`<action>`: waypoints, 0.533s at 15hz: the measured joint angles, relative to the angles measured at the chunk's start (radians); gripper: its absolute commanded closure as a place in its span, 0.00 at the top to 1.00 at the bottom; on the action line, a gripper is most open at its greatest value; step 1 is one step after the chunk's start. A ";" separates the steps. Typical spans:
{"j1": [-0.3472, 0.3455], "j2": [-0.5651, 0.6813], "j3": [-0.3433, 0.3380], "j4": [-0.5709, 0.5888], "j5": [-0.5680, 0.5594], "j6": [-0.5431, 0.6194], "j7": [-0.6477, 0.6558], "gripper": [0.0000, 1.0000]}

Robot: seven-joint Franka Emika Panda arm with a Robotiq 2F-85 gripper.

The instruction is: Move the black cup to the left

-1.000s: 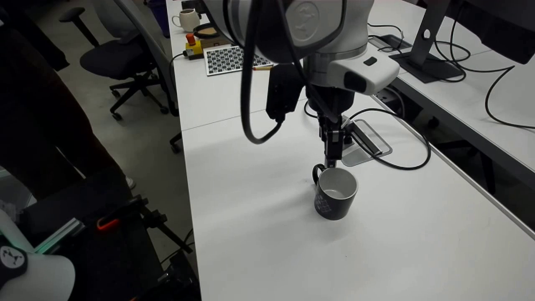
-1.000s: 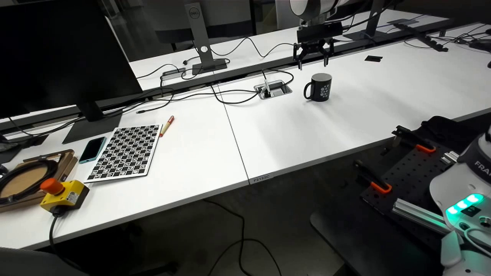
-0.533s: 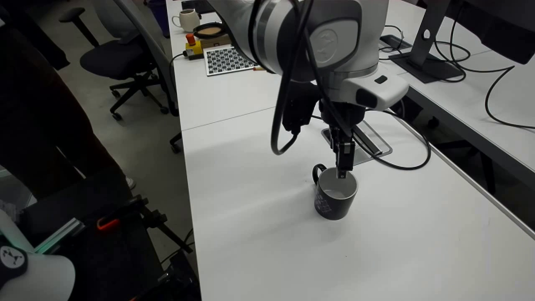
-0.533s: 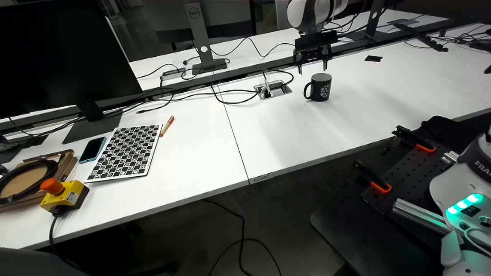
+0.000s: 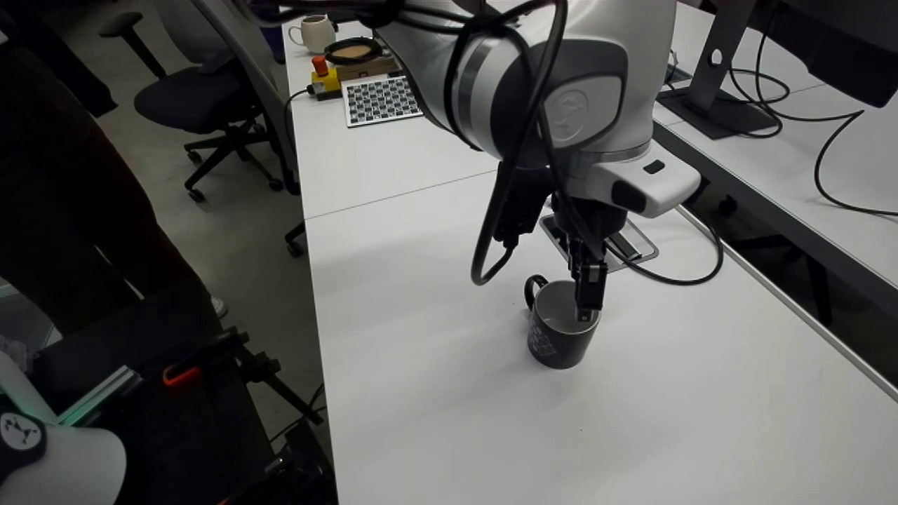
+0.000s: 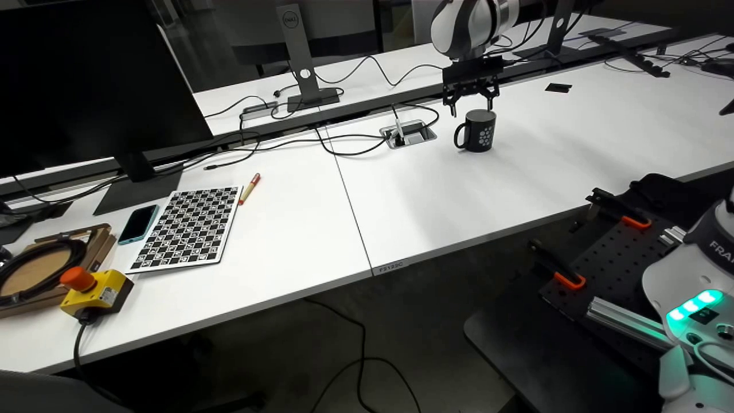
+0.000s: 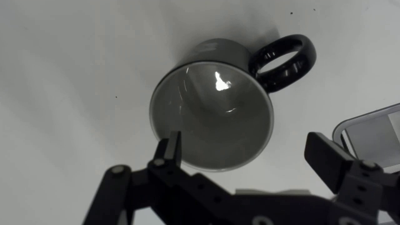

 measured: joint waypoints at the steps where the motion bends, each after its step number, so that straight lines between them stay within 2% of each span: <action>1: -0.001 0.005 0.000 0.003 0.010 -0.001 0.000 1.00; 8: -0.001 0.026 0.000 0.016 0.056 -0.006 0.001 1.00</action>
